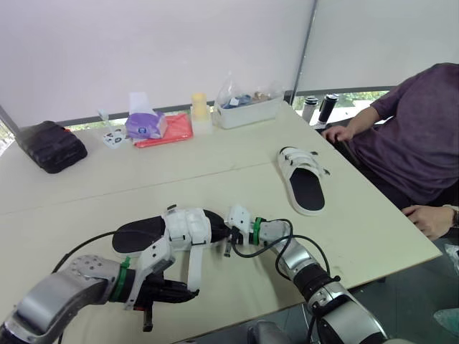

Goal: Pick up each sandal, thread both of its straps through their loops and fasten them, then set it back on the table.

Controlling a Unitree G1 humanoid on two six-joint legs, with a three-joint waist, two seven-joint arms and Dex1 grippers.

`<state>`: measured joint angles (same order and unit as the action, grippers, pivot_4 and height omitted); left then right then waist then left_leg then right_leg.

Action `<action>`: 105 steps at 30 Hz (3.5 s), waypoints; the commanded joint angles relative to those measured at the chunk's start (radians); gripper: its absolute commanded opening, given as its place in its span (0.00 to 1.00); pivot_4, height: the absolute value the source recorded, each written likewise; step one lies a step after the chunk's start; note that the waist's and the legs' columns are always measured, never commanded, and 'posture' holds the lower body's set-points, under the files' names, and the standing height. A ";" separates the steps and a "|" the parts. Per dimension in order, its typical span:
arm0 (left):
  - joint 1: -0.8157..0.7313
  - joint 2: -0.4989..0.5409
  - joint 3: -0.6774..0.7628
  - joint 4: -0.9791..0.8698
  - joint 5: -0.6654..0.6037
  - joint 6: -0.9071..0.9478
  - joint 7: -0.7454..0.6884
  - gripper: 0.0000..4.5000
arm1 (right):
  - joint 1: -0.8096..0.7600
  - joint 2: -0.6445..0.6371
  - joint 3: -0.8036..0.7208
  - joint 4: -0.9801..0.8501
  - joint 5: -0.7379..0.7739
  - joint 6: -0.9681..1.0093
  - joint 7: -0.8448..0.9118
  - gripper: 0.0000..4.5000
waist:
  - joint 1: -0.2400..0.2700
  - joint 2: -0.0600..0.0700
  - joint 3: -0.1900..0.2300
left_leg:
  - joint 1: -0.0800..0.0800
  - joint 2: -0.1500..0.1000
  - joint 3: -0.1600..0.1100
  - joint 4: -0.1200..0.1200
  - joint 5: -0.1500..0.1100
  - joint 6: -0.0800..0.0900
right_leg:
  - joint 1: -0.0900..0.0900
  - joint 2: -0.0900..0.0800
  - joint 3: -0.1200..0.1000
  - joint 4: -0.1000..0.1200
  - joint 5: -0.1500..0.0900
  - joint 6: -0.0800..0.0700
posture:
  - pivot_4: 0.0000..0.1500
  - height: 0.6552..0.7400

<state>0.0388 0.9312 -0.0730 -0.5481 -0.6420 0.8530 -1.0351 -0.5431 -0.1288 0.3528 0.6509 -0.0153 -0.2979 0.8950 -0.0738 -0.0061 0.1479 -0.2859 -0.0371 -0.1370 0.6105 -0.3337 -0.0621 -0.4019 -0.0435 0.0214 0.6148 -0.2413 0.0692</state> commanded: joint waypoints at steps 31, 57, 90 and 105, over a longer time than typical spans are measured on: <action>-0.588 -0.430 0.291 0.464 -0.221 0.129 0.548 0.75 | 0.084 -0.028 0.081 0.141 -0.104 0.086 -0.004 0.00 | 0.005 -0.003 -0.002 | 0.001 -0.001 -0.003 0.002 0.002 -0.009 | 0.004 0.000 -0.003 0.000 0.001 0.001 | 1.00 1.00; -0.722 -0.354 -0.022 0.818 0.152 -0.124 0.016 0.57 | 0.074 -0.020 0.086 0.156 -0.109 0.082 -0.007 0.00 | 0.001 -0.002 -0.002 | 0.000 -0.001 -0.002 0.001 0.002 -0.009 | 0.001 0.002 -0.003 0.000 0.002 0.003 | 1.00 1.00; -0.765 -0.376 -0.018 1.046 0.335 -0.317 0.066 0.01 | 0.079 -0.024 0.091 0.156 -0.113 0.078 -0.008 0.00 | 0.004 -0.002 -0.001 | 0.000 -0.001 -0.003 0.001 0.003 -0.010 | 0.001 0.001 -0.003 0.002 0.002 0.004 | 1.00 1.00; -0.797 -0.379 0.109 1.019 0.279 -0.297 0.064 0.99 | 0.070 -0.033 0.065 0.147 -0.096 0.083 -0.017 0.00 | 0.002 -0.002 -0.002 | 0.000 -0.001 -0.003 0.001 0.002 -0.009 | 0.001 0.001 -0.004 0.001 0.003 0.005 | 1.00 1.00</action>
<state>-0.7428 0.5356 -0.0168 0.5318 -0.3386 0.5609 -0.9933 -0.5453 -0.1297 0.3555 0.6527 -0.0188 -0.3051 0.8806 -0.0722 -0.0076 0.1464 -0.2861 -0.0376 -0.1405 0.6114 -0.3313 -0.0715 -0.4015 -0.0422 0.0175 0.6163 -0.2385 0.0741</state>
